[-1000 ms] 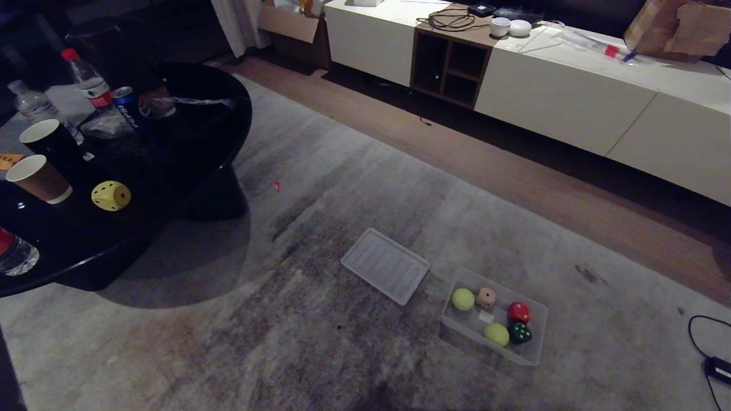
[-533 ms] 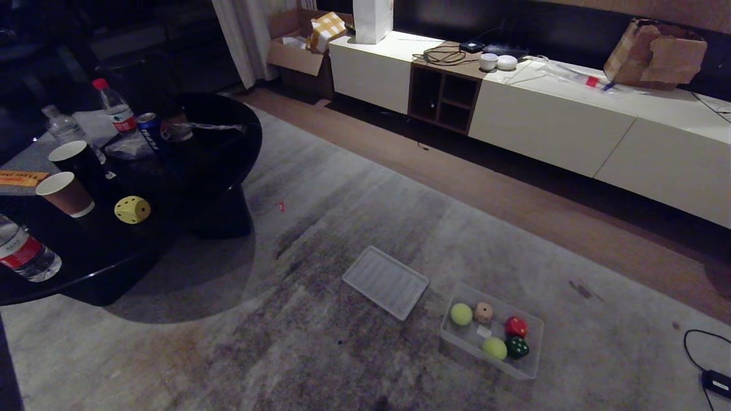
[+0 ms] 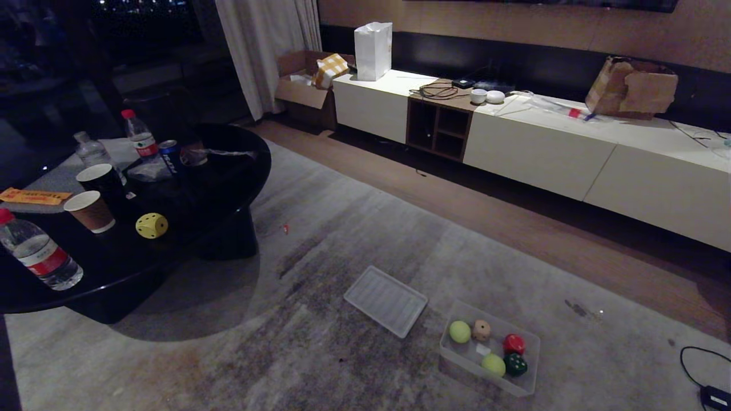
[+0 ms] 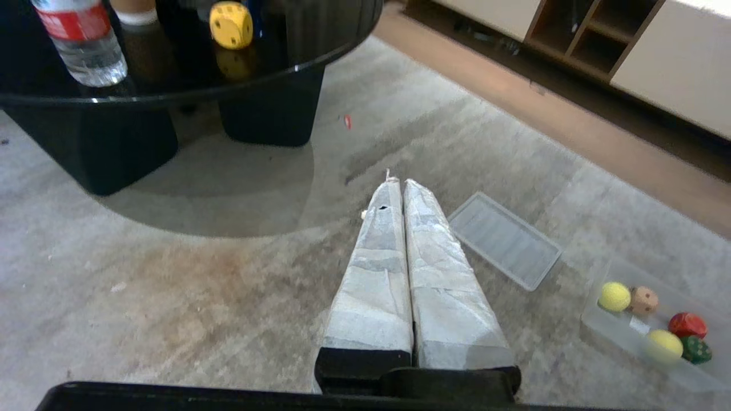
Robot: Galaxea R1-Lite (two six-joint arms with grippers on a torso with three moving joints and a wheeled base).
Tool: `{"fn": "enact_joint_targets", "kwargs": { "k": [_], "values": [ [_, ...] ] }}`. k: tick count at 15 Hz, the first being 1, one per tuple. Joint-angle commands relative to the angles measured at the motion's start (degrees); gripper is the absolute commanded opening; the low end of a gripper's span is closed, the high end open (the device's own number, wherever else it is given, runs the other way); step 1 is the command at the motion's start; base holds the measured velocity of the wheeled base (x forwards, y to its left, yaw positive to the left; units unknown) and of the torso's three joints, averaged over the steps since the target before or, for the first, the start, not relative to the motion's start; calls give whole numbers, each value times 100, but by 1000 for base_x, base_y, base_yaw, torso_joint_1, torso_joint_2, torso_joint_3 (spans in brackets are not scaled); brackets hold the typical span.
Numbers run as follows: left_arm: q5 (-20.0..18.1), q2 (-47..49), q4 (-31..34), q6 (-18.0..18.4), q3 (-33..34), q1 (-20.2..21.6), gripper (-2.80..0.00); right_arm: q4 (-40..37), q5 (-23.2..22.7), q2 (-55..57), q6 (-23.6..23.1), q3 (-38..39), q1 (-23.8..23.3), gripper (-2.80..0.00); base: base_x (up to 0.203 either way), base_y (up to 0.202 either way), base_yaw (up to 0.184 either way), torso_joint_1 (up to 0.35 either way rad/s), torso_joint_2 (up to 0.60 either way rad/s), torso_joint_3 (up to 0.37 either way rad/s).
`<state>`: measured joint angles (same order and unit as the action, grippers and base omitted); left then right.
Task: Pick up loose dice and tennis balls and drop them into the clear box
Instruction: Pick up toys out of the box
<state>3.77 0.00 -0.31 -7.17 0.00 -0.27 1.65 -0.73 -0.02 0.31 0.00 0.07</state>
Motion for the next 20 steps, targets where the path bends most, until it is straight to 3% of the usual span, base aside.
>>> {"fn": "enact_joint_targets", "kwargs": {
  "k": [1,12,20],
  "values": [
    [1,9,-4,-4,9,0,-280,2,0,11,-4,53,1,-280,0,0,0,2,-2,202],
    [-8,9,5,49,9,0,-280,11,3,11,4,53,1,-280,0,0,0,1,2,97],
    [1,9,5,49,9,0,-280,11,3,11,13,60,1,-280,-2,-7,149,3,2,4]
  ]
}}
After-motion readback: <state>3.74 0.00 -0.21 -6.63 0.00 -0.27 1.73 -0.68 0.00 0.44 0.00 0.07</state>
